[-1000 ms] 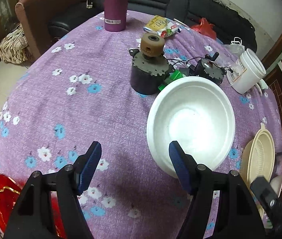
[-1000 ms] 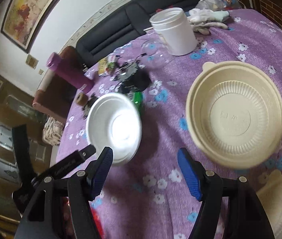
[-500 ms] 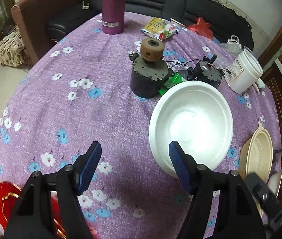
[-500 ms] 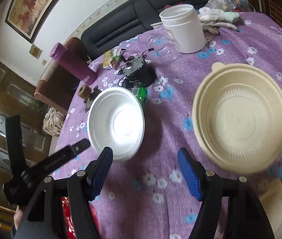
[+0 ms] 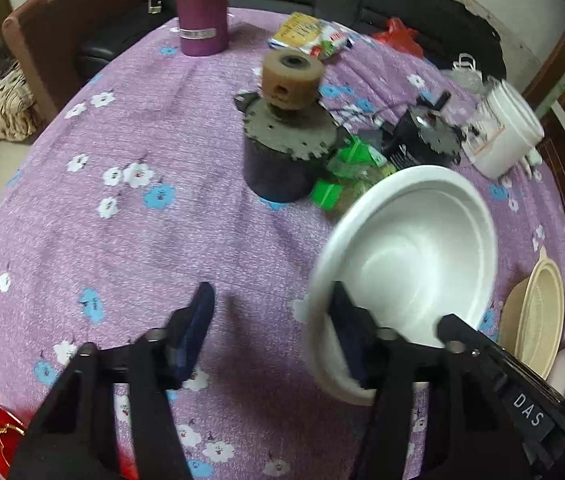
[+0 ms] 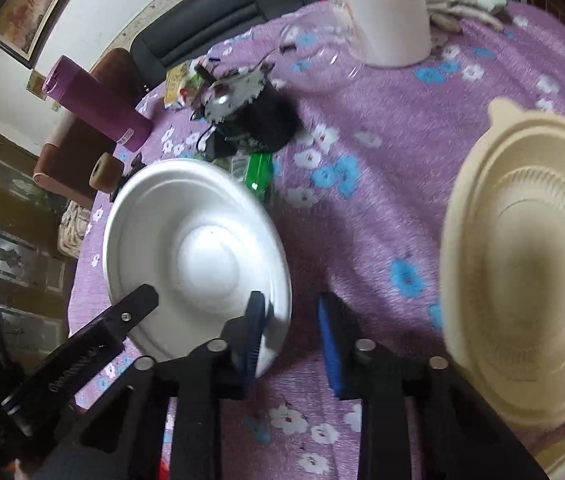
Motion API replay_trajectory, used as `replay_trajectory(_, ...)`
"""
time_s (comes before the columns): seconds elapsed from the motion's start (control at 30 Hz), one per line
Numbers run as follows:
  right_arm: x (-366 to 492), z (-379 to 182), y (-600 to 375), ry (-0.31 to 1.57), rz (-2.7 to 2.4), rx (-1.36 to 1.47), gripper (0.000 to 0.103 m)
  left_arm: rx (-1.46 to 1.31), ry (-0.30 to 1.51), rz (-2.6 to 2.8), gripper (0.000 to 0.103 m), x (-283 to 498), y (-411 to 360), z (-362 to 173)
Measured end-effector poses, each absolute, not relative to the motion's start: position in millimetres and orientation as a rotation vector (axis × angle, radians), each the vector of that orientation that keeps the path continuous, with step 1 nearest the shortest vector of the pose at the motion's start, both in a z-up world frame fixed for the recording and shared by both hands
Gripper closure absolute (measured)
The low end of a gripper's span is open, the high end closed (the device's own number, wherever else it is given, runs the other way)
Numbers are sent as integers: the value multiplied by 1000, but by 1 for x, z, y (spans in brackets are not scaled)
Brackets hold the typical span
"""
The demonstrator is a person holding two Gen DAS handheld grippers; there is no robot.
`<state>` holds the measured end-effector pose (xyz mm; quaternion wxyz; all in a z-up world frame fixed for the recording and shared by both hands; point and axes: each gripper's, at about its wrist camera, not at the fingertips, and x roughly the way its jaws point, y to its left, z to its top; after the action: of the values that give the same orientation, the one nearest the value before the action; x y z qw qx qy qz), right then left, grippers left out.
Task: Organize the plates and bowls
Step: 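Grasp the white bowl rim with the left tool, then lift the white bowl with the left tool and carry it toward the red plate stack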
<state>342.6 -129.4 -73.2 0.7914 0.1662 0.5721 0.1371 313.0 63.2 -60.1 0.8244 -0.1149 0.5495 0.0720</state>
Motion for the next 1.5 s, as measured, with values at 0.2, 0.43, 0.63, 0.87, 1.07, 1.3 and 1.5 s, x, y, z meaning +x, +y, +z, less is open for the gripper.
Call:
replay_trajectory(0.2,333,-61,-127,1207,298,357,94,-209,1176,87,88,306,48,-55)
replay_trajectory(0.43,301,-49,-141,1208,316,380,94,-220,1181,57,89,268,40,-41)
replay_trajectory(0.63,251,-40,-156,1194,318,399,95,-222,1185,26,89,229,28,-33)
replay_trajectory(0.87,188,-30,-177,1169,267,395,94,-186,1179,-27,88,179,5,-28)
replay_trajectory(1.07,147,-21,-186,1146,252,383,94,-193,1163,-45,88,142,-2,-23)
replay_trajectory(1.3,110,-14,-190,1117,239,370,94,-188,1137,-56,88,110,-7,-18)
replay_trajectory(1.5,88,-11,-191,1100,231,359,94,-185,1117,-68,88,92,-9,-15)
